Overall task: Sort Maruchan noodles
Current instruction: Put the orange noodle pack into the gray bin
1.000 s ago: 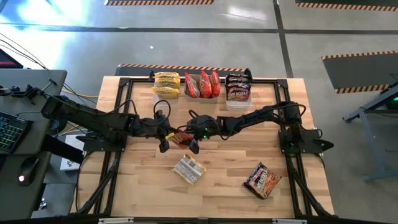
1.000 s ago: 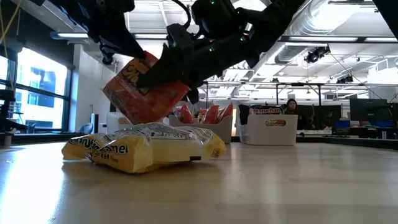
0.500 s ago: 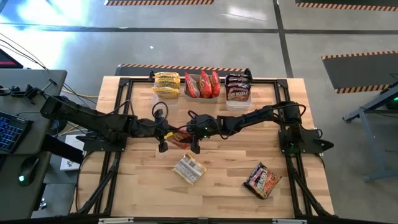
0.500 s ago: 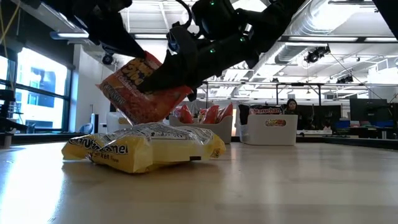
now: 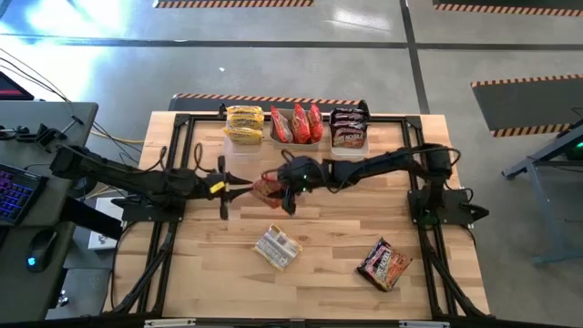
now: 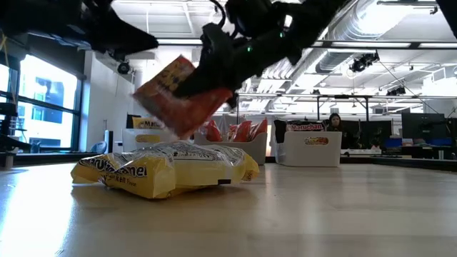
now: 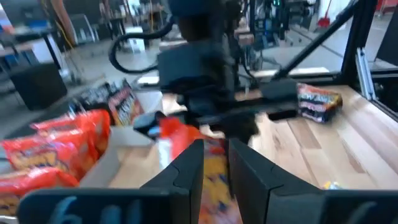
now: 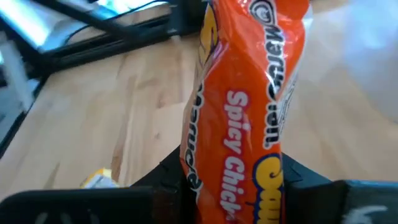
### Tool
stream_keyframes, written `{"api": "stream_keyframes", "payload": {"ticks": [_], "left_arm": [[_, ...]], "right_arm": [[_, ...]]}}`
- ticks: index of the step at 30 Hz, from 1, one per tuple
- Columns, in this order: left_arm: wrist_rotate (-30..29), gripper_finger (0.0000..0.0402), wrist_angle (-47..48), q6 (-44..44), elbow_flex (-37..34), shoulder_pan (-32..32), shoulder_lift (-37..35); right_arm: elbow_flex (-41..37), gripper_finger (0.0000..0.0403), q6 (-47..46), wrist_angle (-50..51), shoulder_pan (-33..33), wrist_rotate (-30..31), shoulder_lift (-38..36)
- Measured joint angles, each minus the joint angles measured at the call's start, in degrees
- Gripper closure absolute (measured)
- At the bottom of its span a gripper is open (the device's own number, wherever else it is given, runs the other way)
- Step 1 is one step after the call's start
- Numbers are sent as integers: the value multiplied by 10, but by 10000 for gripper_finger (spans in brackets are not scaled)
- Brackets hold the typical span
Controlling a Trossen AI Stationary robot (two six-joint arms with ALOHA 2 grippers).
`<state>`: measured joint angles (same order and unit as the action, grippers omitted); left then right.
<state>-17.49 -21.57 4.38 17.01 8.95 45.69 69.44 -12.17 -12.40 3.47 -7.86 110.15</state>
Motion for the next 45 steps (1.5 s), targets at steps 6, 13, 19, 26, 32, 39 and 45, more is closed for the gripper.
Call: {"api": "stream_keyframes", "payload": {"ticks": [6, 13, 19, 26, 32, 39, 45], "left_arm": [[-2, 336, 2, 27, -10, 0, -50], [-2, 337, 9, 34, -13, -1, -59], [-2, 337, 12, 43, -13, -1, -59], [-2, 338, 12, 53, -13, -9, -59], [-3, 337, 24, 48, -13, -14, -58], [-3, 339, 24, 36, -13, -15, -58], [-3, 339, 28, 32, -13, -14, -58]], "right_arm": [[111, 300, -96, 223, 57, 71, -38], [308, 300, -162, 476, 154, 94, 12], [407, 300, -194, 575, 216, 102, 72], [454, 300, -215, 599, 259, 114, 141], [480, 300, -236, 600, 266, 122, 182], [480, 300, -242, 598, 264, 142, 199], [479, 290, -216, 580, 256, 142, 212]]}}
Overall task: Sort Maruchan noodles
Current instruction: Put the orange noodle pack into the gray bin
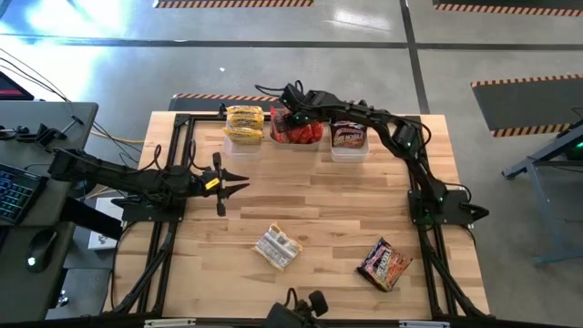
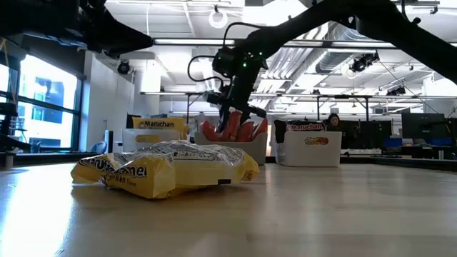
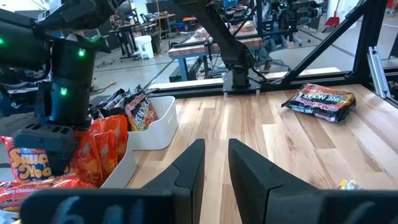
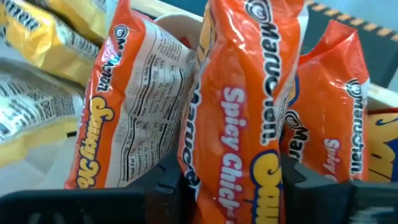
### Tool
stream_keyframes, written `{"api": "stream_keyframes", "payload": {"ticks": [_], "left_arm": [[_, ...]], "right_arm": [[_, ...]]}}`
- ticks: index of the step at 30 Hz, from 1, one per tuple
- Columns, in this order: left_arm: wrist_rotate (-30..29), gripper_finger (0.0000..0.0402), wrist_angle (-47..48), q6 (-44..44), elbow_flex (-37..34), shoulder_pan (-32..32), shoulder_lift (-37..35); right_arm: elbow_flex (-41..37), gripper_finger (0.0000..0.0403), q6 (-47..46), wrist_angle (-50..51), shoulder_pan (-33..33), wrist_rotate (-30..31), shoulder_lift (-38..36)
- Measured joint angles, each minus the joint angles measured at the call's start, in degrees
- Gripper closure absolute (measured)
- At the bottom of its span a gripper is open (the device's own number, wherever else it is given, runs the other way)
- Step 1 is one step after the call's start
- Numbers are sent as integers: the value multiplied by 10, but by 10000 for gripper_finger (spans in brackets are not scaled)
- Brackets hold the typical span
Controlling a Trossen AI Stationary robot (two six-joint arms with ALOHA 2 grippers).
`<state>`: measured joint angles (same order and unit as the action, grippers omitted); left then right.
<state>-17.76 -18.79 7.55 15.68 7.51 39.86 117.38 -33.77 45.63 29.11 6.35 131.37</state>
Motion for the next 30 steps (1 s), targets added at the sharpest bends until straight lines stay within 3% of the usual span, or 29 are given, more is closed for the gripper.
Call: {"api": "stream_keyframes", "payload": {"ticks": [10, 15, 20, 26, 28, 30], "left_arm": [[0, 339, 2, 0, 0, 0, 0], [0, 339, 9, -5, 0, 0, 0], [0, 339, 9, -10, 0, 0, 0], [0, 339, 10, -10, 0, 0, 0], [0, 339, 10, -11, 0, 0, 0], [0, 339, 10, -11, 0, 0, 0]], "right_arm": [[21, 188, 66, 18, -15, 17, -30], [86, 180, 77, 99, -15, 22, -32], [103, 235, 86, 121, -15, 33, -33], [64, 379, 96, 95, -17, 29, -30], [48, 392, 102, 78, -17, 28, -30], [28, 380, 98, 53, -17, 21, -31]]}}
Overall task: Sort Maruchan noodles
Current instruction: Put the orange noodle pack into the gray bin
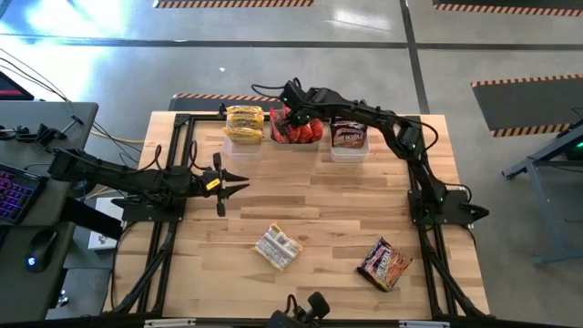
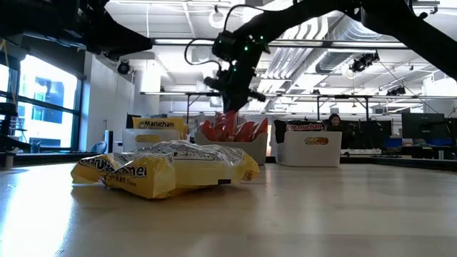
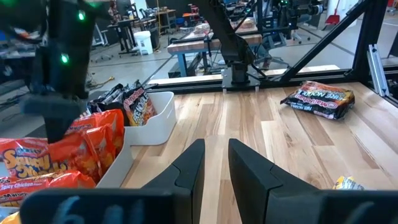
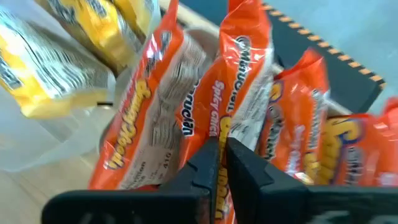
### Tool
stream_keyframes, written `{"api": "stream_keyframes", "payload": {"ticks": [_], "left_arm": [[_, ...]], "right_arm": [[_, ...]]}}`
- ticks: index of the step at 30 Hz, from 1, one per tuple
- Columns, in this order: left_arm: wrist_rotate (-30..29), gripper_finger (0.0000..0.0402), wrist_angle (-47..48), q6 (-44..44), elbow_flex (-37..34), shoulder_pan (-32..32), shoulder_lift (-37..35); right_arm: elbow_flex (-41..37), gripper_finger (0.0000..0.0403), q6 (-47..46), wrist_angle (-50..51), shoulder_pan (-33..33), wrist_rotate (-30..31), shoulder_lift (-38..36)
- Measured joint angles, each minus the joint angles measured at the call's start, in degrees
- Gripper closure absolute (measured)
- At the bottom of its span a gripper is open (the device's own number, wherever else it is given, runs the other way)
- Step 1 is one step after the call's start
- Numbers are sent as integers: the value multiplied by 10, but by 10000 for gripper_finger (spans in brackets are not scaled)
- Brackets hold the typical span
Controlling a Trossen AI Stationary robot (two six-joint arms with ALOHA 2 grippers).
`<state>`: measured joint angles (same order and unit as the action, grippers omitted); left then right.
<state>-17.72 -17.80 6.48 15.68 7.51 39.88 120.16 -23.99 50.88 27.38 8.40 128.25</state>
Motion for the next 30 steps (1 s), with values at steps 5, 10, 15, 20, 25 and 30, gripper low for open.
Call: {"api": "stream_keyframes", "payload": {"ticks": [5, 10, 15, 20, 25, 30], "left_arm": [[0, 339, 0, -2, 0, 0, 0], [0, 339, 0, -2, 0, 0, 0], [0, 339, 0, -3, 0, 0, 0], [0, 339, 0, -3, 0, 0, 0], [0, 339, 0, -3, 0, 0, 0], [0, 339, -1, -3, 0, 0, 0]], "right_arm": [[-35, 379, -1, -45, 0, -10, 0], [-49, 400, 0, -59, 0, -15, 0], [-48, 397, 1, -63, 1, -13, 0], [-48, 402, 36, -64, 2, -7, -10], [-45, 402, 55, -101, 2, 15, -26], [-46, 403, 55, -119, 8, 4, -2]]}}
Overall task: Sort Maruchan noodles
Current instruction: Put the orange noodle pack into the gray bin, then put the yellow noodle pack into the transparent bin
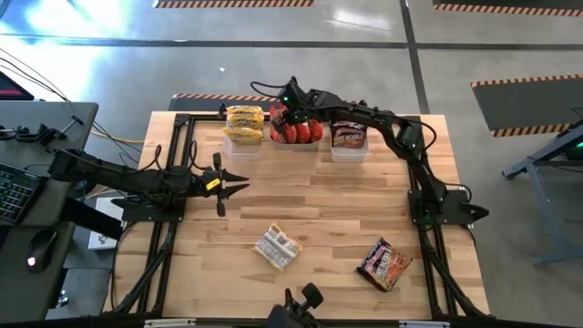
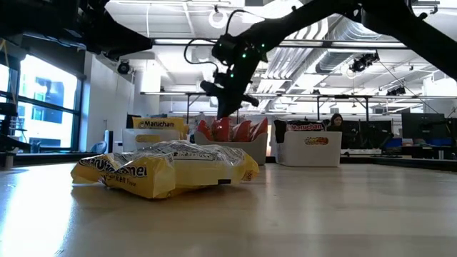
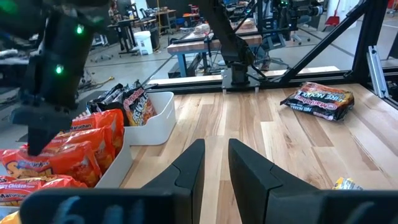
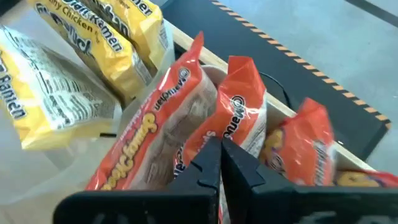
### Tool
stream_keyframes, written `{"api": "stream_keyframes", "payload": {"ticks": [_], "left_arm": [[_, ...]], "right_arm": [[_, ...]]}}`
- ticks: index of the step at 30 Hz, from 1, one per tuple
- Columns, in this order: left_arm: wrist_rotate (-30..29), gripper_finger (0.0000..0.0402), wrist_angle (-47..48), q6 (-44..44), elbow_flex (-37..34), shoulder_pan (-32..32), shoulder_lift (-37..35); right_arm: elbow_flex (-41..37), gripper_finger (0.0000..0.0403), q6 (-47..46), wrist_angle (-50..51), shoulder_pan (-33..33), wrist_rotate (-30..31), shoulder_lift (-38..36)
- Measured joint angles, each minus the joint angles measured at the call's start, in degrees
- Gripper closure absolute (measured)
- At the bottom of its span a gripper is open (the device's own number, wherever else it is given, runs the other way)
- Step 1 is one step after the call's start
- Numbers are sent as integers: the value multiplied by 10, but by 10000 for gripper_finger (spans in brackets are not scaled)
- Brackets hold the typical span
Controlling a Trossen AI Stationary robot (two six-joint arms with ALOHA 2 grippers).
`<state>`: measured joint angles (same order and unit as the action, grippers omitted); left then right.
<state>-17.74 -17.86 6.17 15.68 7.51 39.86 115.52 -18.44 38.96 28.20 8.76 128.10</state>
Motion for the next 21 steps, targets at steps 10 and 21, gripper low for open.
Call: {"api": "stream_keyframes", "payload": {"ticks": [10, 21], "left_arm": [[3, 339, 0, 0, 0, 0, 4], [54, 339, -4, -8, 1, 0, 54]], "right_arm": [[7, 403, 43, -15, 5, -7, 10], [17, 403, 193, 25, -59, 70, -64]]}}
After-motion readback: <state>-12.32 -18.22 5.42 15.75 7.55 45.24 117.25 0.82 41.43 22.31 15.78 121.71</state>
